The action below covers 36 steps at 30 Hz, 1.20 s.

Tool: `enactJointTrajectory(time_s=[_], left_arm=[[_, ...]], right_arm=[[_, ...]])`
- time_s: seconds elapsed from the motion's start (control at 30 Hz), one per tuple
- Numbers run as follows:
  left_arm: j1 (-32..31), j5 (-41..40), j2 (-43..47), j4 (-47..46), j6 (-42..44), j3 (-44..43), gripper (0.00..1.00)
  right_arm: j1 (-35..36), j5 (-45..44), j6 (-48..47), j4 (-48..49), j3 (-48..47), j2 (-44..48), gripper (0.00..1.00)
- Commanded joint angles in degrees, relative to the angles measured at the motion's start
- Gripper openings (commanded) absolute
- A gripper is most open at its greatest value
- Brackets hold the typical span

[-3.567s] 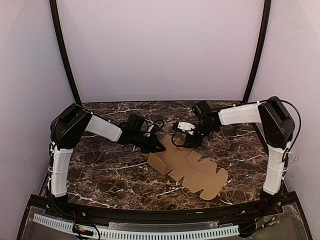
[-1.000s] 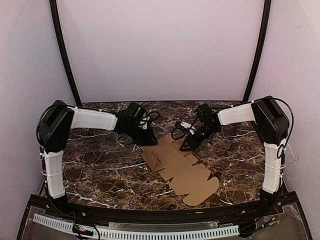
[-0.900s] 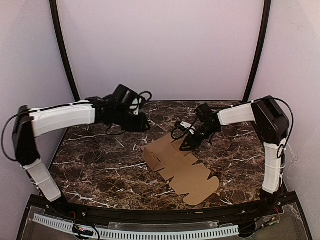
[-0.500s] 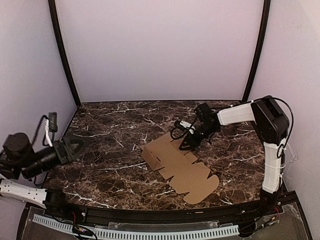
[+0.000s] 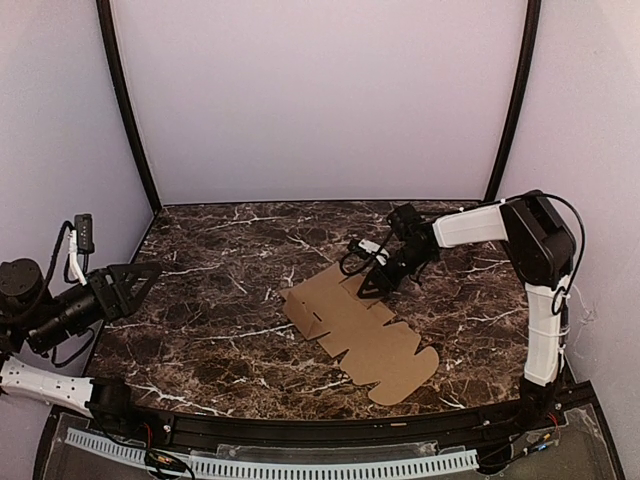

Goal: Fold the paper box

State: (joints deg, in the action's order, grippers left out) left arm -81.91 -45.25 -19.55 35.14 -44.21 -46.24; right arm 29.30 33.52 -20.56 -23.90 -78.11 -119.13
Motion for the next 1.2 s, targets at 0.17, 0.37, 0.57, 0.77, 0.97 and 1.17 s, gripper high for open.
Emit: enactJointTrajectory(time_s=[0.17, 0.37, 0.57, 0.77, 0.97, 1.17], left_arm=[[-0.36, -5.61, -8.63, 2.61, 15.51, -5.8, 0.99], [10.76, 4.92, -40.35, 2.9, 30.23, -22.14, 0.99], [21.77, 13.97, -53.57, -12.32, 38.2, -26.31, 0.99], [34.43, 27.18, -59.93, -17.46, 33.04, -28.38, 0.99], [38.56, 37.81, -68.16, -22.17, 31.47, -29.55, 0.99], [38.69, 50.19, -85.38, -24.79, 26.12, -38.87, 0.92]], right_arm=[[-0.43, -6.43, 0.28, -3.88, 1.15, 3.8, 0.46], [-1.9, -8.47, -0.17, -4.38, 1.29, 7.9, 0.48], [-2.14, -8.71, -0.22, -5.5, 0.35, 11.87, 0.48], [-2.65, -10.66, -1.06, -6.57, 1.84, 16.38, 0.48], [-3.57, -8.76, -0.15, -7.47, 3.73, 18.12, 0.46], [-5.92, -10.81, 1.51, -5.93, 2.35, 14.94, 0.37]])
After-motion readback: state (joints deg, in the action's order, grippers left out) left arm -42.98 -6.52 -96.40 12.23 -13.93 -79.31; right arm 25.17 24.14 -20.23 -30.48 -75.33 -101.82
